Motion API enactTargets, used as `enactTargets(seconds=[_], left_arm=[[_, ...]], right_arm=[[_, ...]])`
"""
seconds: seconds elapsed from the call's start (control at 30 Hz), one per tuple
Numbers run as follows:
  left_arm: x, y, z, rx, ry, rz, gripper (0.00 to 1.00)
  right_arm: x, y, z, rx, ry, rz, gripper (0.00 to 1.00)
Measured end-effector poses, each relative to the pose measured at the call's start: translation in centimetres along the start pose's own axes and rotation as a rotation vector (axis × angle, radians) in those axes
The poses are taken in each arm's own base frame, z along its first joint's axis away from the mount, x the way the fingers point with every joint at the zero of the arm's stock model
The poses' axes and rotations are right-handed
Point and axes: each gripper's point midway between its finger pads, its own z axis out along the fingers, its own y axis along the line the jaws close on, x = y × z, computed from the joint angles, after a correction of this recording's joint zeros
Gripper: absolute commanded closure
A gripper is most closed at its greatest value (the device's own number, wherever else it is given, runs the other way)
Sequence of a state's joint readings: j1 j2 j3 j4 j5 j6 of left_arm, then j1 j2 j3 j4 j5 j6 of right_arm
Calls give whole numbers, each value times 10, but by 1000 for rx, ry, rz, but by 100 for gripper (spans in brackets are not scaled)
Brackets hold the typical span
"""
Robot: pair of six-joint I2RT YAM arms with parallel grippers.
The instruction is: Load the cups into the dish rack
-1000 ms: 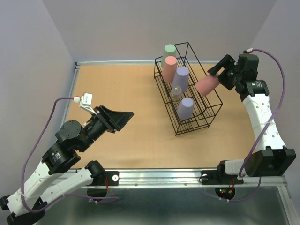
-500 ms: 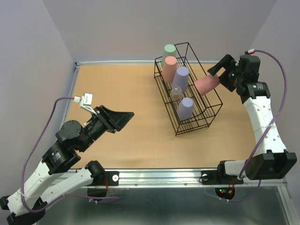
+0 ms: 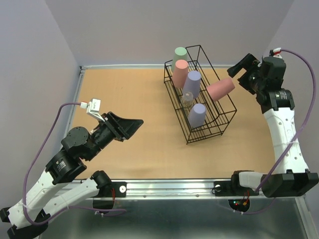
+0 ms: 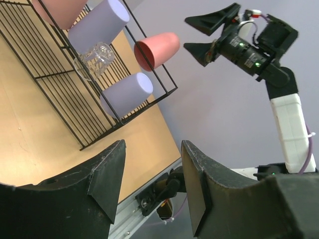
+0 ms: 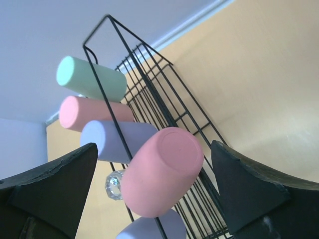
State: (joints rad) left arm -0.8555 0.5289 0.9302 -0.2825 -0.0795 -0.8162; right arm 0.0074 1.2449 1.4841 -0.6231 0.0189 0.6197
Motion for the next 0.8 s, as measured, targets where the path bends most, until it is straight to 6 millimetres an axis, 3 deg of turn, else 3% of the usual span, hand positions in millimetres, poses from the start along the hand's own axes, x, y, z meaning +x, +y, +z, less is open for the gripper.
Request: enactTargets(seconds=[0.2, 0.43, 0.5, 0.53, 0.63, 0.8], left_arm=[[-1, 3, 0, -32, 12, 28, 41], [-33, -7, -6, -82, -54, 114, 37], [-42, -9, -7, -103, -71, 143, 29], [-46, -9, -6, -115, -79, 160, 20], [-52, -5, -2, -155, -89, 199, 10], [-55, 14, 7, -254, -106, 261, 3]], right_arm=[[-36, 22, -37, -64, -117, -17, 0], [-52, 55, -98, -244, -183, -78, 0], [-52, 63, -120, -305, -200, -90, 0], [-49, 65, -128, -328, -202, -92, 0], [-36, 64, -163, -399, -223, -98, 0], [-7, 55, -208, -488, -238, -88, 0]])
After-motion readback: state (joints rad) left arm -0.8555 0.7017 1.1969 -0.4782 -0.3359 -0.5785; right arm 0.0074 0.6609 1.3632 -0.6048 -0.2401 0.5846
